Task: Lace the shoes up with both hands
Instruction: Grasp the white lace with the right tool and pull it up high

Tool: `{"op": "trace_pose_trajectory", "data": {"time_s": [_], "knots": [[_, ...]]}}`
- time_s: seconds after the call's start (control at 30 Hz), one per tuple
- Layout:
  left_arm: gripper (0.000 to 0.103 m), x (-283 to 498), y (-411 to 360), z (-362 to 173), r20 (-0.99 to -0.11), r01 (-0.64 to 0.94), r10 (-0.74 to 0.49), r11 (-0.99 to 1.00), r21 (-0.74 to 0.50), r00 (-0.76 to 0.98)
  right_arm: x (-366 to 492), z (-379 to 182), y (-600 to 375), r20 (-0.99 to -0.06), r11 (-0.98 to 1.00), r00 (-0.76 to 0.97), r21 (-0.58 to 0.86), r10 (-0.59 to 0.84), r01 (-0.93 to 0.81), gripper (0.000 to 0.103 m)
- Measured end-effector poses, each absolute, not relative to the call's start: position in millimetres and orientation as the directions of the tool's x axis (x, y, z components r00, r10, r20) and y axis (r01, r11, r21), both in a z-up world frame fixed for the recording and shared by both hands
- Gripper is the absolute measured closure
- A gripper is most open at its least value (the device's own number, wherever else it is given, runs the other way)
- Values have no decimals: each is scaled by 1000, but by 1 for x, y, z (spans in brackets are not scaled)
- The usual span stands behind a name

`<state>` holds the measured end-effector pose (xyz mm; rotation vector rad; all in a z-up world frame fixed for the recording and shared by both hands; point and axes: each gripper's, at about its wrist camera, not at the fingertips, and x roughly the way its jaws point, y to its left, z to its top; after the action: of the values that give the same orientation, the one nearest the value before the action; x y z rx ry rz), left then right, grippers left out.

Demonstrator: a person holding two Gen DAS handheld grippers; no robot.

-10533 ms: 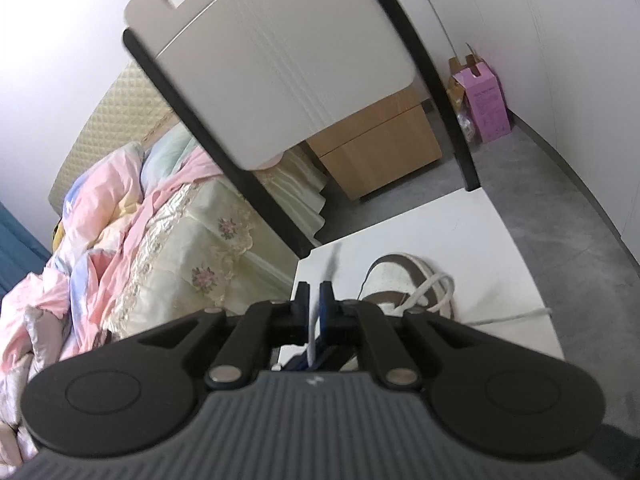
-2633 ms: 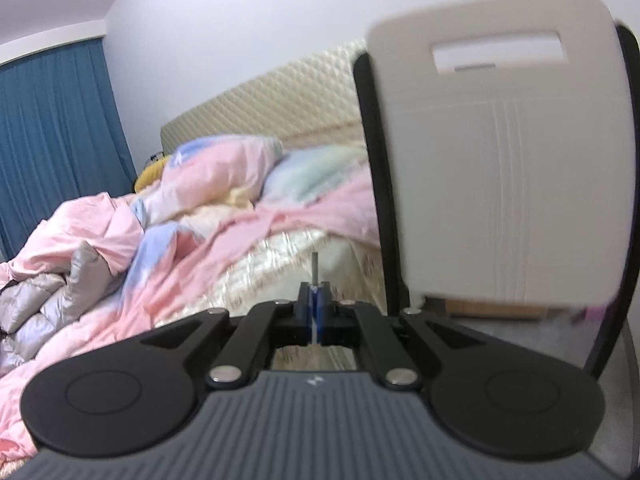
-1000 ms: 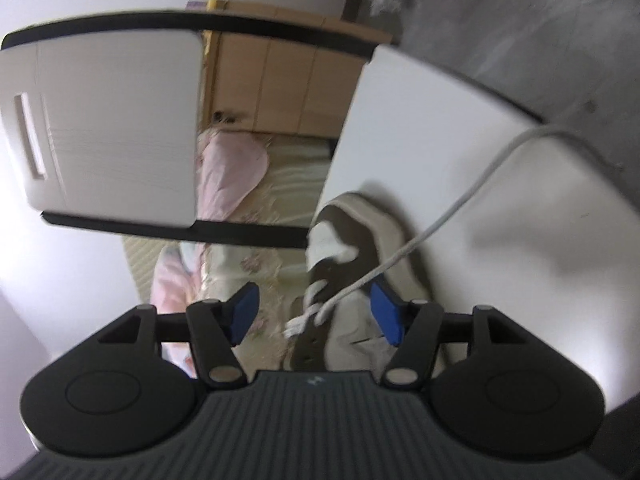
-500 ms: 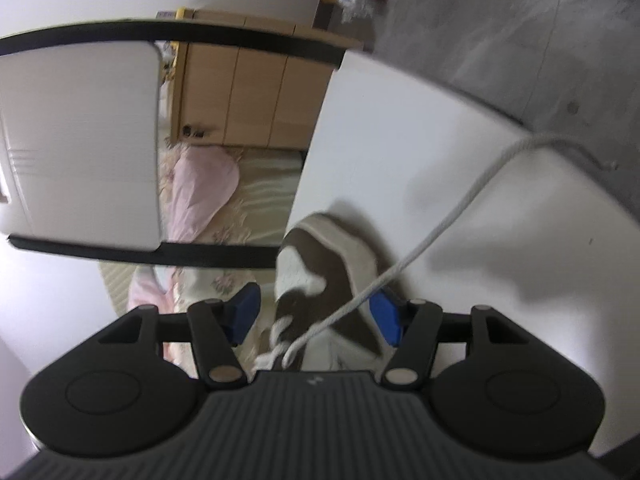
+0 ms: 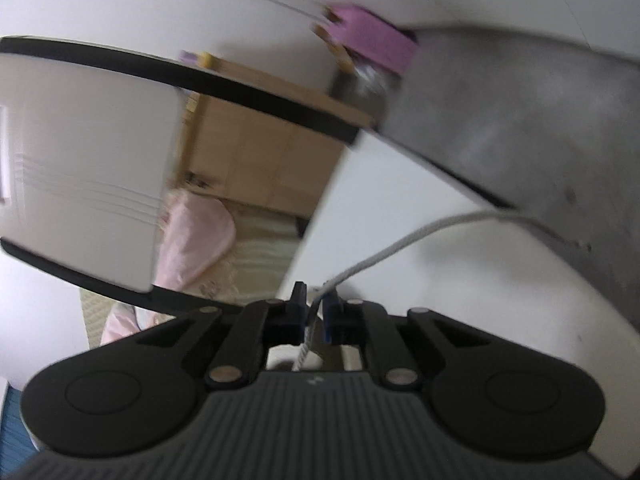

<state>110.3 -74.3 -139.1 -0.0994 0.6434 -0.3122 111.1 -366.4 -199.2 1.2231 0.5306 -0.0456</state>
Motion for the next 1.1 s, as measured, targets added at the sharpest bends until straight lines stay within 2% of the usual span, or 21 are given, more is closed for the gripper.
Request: {"op": "trace_pose_trajectory", "data": {"time_s": [0.1,0.23,0.3,0.4,0.47,0.7,0.9,1.1], "knots": [[90,109,-71,-140,-570,273,-329,944,-185,753,104,-178,-359,-335,428,922,875,195,227,94],[90,105,-67,-142,-574,286,-340,940,-186,745,98,-148,-349,-283,547,949,821,137,166,94],[90,105,-62,-143,-575,290,-362,932,-216,734,96,-134,-348,-239,569,963,812,125,128,100],[84,106,-58,-143,-579,289,-373,928,-235,725,99,-112,-347,-220,597,971,793,97,120,100],[84,106,-59,-143,-580,290,-374,928,-235,724,103,-96,-344,-211,631,974,768,86,111,100],[84,107,-60,-144,-591,299,-374,927,-225,714,113,-33,-331,-155,740,984,672,91,38,100],[84,111,-56,-146,-596,302,-396,918,-257,699,111,25,-324,-63,774,995,633,79,-21,100],[84,108,-60,-146,-595,314,-385,922,-225,706,110,89,-317,18,829,995,552,100,-93,100]]}}
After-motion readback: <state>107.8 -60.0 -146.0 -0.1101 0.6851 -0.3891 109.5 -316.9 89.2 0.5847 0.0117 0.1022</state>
